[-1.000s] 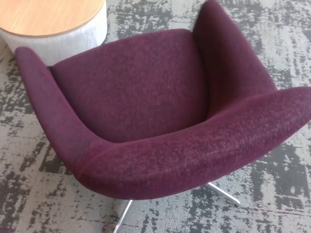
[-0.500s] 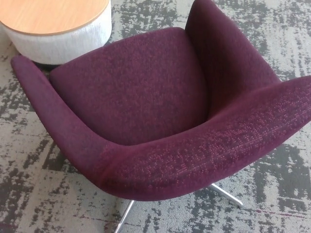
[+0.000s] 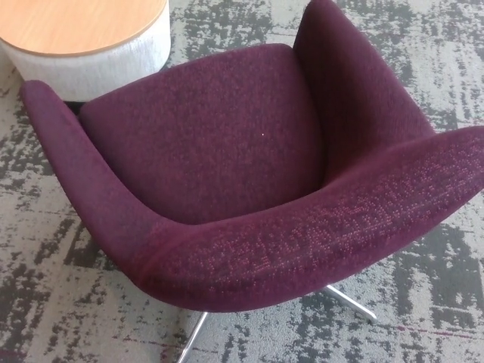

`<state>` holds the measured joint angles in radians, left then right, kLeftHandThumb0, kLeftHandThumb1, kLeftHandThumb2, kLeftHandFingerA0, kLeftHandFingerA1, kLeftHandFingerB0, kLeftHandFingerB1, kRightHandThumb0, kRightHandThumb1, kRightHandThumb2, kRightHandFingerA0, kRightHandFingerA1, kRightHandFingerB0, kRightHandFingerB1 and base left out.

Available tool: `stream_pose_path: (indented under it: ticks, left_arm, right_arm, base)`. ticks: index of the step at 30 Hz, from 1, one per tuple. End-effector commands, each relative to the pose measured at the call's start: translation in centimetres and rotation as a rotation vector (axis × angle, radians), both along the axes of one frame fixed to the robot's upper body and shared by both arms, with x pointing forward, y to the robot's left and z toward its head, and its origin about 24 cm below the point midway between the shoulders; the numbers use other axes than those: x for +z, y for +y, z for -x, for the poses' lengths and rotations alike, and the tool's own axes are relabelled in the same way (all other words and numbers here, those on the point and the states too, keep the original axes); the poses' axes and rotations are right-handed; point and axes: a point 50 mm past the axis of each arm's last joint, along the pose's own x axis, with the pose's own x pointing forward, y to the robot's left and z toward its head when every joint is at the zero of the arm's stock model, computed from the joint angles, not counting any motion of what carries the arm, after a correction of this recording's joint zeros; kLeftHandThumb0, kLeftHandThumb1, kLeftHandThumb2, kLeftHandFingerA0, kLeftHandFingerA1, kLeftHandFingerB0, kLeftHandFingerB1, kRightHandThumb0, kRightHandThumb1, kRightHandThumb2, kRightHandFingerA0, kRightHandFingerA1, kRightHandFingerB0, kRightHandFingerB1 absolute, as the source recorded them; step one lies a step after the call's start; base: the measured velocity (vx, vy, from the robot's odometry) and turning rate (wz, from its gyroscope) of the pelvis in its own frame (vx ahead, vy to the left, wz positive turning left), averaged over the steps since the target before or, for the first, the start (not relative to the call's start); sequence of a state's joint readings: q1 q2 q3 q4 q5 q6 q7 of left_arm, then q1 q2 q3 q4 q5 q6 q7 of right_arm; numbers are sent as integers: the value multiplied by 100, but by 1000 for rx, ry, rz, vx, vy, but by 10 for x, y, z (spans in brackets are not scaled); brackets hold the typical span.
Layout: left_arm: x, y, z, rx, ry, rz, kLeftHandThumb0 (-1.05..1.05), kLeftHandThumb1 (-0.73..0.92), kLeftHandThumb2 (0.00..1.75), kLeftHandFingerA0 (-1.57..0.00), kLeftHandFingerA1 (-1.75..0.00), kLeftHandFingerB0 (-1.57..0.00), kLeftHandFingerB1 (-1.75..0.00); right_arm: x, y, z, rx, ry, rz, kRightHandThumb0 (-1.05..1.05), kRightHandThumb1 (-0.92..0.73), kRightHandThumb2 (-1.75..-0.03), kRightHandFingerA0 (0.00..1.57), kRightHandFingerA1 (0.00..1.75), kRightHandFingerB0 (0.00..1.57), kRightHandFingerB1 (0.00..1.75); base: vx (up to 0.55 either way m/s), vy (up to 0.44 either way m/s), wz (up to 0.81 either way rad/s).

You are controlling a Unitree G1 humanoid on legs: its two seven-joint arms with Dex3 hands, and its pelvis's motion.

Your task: The robot walks towards a chair and uses its right hand to push it from the side in an anticlockwise direction to rotate it

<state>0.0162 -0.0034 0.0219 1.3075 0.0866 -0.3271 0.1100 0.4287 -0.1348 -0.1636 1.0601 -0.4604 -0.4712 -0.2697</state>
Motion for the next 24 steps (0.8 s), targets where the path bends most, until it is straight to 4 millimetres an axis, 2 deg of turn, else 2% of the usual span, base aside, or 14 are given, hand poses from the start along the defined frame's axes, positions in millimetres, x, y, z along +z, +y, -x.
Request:
stream_pose_path:
  ticks: [1, 2, 6, 7, 9, 10, 11, 15, 16, 18, 19, 21, 22, 24]
  left_arm:
    - [-2, 4, 6, 19, 47, -39, -105, 28, 125, -11, -102, -29, -105]
    - [-2, 6, 7, 31, 48, -29, -105, 29, 127, -9, -100, -31, -104]
    - [-2, 8, 8, 4, 60, -45, -105, 33, 128, -8, -97, -31, -101]
    - [-2, 8, 8, -28, 71, -70, -105, 35, 110, -12, -139, -27, -128]
    - [-2, 8, 8, -5, 62, -68, -105, 32, 110, -15, -140, -30, -126]
    - [-2, 8, 7, -4, 63, -57, -103, 34, 126, -18, -102, -40, -106]
    - [-2, 8, 7, 21, 67, -48, -105, 31, 108, -15, -145, -28, -131]
    - [-2, 7, 8, 4, 68, -45, -102, 31, 125, -19, -102, -32, -101]
    - [-3, 8, 10, -19, 84, -65, -105, 36, 107, -15, -140, -26, -127]
    - [-3, 9, 10, 28, 76, -45, -104, 27, 115, -25, -147, -28, -131]
    - [-3, 9, 11, 24, 71, -45, -105, 28, 127, -24, -107, -27, -102]
    - [-2, 9, 11, 22, 64, -34, -105, 29, 128, -23, -109, -29, -105]
    - [-2, 9, 11, 30, 65, -39, -101, 30, 128, -87, -147, -35, -107]
    - [-3, 9, 11, 35, 70, -31, -105, 28, 129, -73, -142, -32, -110]
  right_arm:
    - [3, -1, 9, -106, -36, -120, -60, -71, -62, 47, 50, 23, 30]
    - [2, -1, 10, -83, -18, -120, -64, -59, -91, 45, 60, 15, 44]
    - [2, -2, 12, -109, -31, -143, -60, -74, -62, 40, 46, 22, 29]
    - [2, -2, 12, -105, -28, -142, -65, -73, -62, 42, 47, 22, 29]
    - [2, -2, 11, -101, -23, -151, -67, -73, -62, 44, 47, 20, 29]
    - [3, -3, 10, -94, -30, -136, -64, -58, -91, 44, 61, 14, 44]
    - [3, -3, 10, -80, -28, -128, -61, -73, -62, 52, 56, 21, 30]
    - [3, -4, 11, -70, -13, -136, -62, -75, -63, 46, 51, 18, 29]
    - [3, -3, 12, -78, -9, -129, -62, -75, -63, 42, 49, 20, 29]
    - [3, -3, 12, -94, -13, -147, -65, -75, -63, 39, 47, 19, 29]
    - [3, -3, 13, -97, -15, -149, -66, -75, -63, 40, 47, 19, 29]
    - [2, -3, 12, -92, -12, -142, -65, -73, -62, 49, 54, 20, 30]
    - [2, -3, 12, -86, -9, -141, -66, -74, -62, 48, 52, 20, 29]
    - [2, -2, 12, -84, -3, -136, -70, -59, -94, 40, 59, 12, 44]
  base:
    - [0, 0, 0]
    - [0, 0, 0]
    - [0, 0, 0]
    - [0, 0, 0]
    - [0, 0, 0]
    - [0, 0, 0]
    - [0, 0, 0]
    - [0, 0, 0]
    - [0, 0, 0]
    - [0, 0, 0]
    - [0, 0, 0]
    - [0, 0, 0]
    - [0, 0, 0]
    - [0, 0, 0]
